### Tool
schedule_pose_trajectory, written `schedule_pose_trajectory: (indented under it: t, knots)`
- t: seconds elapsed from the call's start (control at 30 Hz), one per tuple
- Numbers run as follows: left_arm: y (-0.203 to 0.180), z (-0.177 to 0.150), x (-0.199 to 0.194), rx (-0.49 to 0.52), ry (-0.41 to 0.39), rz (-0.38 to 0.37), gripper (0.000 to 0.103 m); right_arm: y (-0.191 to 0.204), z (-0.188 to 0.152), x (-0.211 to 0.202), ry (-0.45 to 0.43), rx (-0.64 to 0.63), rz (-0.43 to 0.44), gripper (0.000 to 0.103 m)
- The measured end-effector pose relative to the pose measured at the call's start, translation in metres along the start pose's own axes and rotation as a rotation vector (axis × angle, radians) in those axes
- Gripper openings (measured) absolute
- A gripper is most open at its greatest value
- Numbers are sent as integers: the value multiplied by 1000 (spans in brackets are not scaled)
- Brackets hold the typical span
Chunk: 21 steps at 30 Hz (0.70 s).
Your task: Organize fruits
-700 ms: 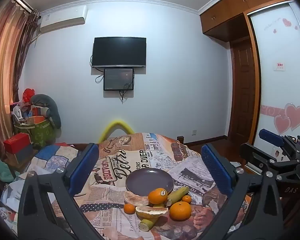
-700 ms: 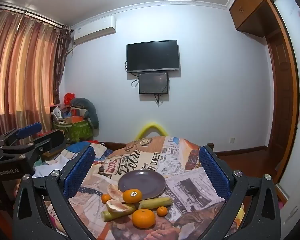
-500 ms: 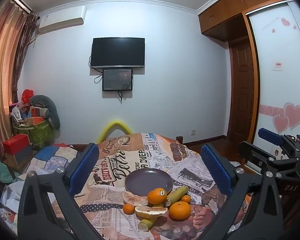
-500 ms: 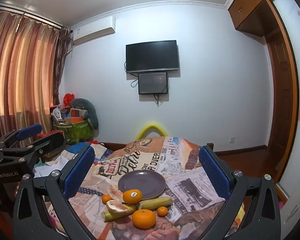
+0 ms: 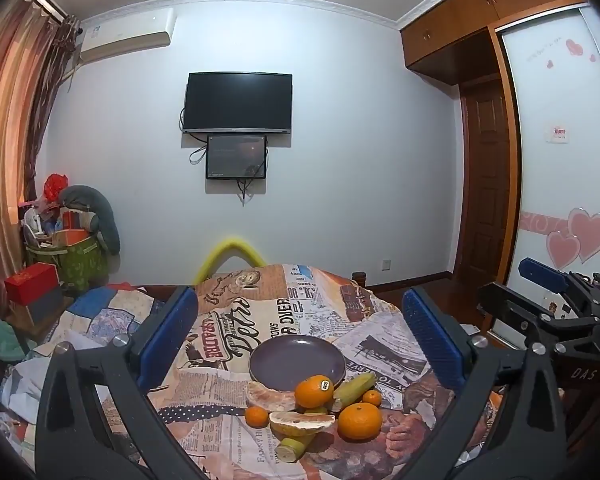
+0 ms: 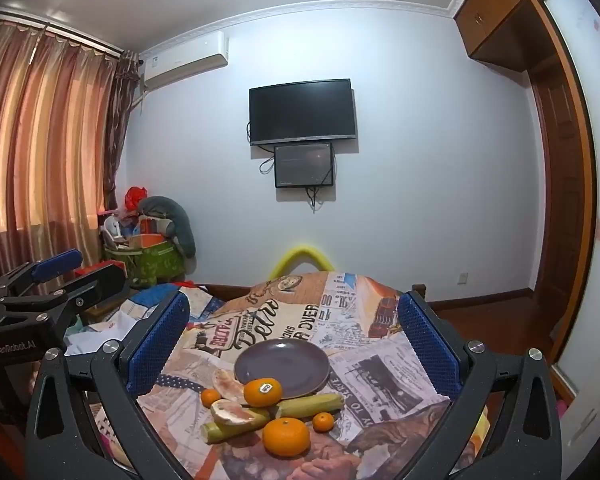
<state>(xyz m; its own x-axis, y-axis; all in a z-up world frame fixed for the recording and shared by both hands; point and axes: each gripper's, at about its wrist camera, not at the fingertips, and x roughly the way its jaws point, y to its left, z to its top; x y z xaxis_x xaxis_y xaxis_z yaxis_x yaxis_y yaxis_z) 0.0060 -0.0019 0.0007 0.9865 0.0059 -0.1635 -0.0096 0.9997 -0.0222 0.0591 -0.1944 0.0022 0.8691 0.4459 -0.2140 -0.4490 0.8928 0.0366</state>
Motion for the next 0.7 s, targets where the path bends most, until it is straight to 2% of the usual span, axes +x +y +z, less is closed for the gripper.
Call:
schedule_pose_trajectory:
  t: [0.7]
  knots:
    - [5,-4,2,-13,1,-9,103,2,1,-6,-5,5,0,103]
